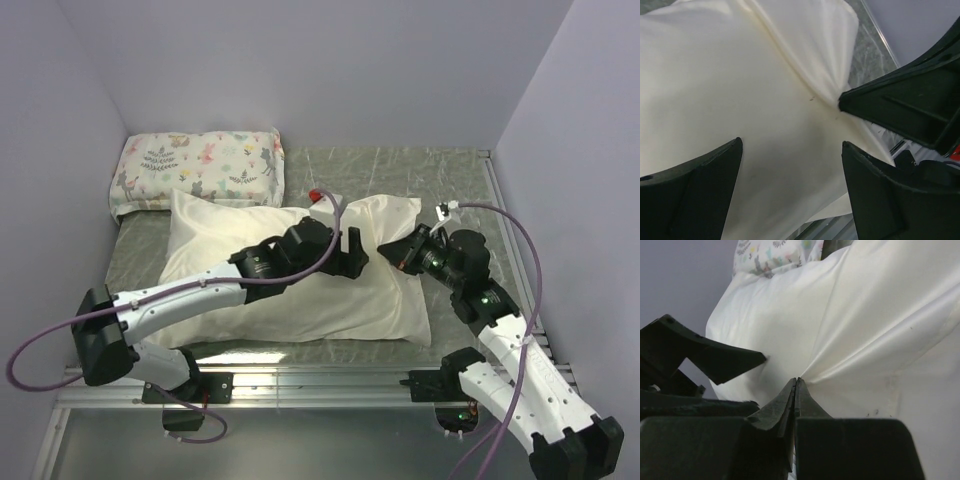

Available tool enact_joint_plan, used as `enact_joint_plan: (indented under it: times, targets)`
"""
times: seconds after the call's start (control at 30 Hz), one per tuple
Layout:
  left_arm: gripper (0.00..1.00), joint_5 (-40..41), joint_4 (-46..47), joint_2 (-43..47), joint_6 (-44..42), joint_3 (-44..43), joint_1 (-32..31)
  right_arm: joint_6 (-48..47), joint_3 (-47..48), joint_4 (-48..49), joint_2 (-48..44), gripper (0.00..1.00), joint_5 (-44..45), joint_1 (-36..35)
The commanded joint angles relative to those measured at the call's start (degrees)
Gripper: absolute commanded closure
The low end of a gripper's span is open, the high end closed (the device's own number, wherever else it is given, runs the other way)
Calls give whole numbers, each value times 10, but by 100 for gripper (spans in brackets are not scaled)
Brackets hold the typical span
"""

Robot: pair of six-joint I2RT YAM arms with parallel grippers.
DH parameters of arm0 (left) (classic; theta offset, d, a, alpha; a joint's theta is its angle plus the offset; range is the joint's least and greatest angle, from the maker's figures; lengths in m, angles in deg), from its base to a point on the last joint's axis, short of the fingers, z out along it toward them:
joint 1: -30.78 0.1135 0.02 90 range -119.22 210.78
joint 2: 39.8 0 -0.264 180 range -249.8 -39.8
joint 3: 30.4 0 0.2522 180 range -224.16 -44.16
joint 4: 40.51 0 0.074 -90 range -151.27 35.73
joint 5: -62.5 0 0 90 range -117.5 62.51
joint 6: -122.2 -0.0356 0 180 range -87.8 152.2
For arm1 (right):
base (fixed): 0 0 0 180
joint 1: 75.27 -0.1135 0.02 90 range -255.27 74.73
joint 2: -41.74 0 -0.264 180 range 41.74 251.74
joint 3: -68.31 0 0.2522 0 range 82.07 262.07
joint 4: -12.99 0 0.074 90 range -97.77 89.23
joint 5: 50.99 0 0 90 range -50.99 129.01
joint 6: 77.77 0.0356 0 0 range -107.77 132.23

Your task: Remove the pillowcase from the pillow

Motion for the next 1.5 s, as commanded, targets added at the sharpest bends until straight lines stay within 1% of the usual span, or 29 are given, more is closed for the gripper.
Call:
enact_joint_plan:
  times: [0.0,0.07,0.1,0.3,0.47,0.57,0.67,0.83,1.0,1.03,1.23,1.33,1.37,1.4,1.47]
  targets:
    - [14,-6,109,-24,39,-25,-14,16,29,23,17,100,21,-32]
    - [14,5,116,-37,49,-26,-25,20,38,25,23,100,26,-45]
    - [14,12,142,-50,50,-27,-30,21,40,26,25,100,26,-52]
    - [14,41,205,-75,62,-7,-73,31,58,35,53,100,34,-79]
    - [18,58,210,-88,76,-1,-95,30,71,38,73,100,41,-84]
    - [17,84,201,-94,82,-4,-109,27,73,38,76,100,42,-86]
    - [16,104,180,-113,88,-24,-110,30,75,43,80,100,42,-92]
    - [17,118,197,-131,97,-28,-115,35,69,43,71,100,51,-99]
    - [26,113,268,-119,96,10,-127,36,68,44,75,100,54,-97]
    - [27,111,297,-117,92,21,-130,39,68,48,76,100,55,-98]
    - [38,111,314,-121,78,18,-140,22,74,35,80,100,70,-98]
    - [44,110,304,-131,76,10,-141,11,80,21,74,100,83,-99]
    - [49,109,312,-130,74,12,-141,11,80,19,75,100,83,-99]
    - [51,108,319,-130,72,16,-141,10,78,18,73,100,81,-98]
    - [65,107,319,-131,72,19,-141,8,76,18,73,100,79,-98]
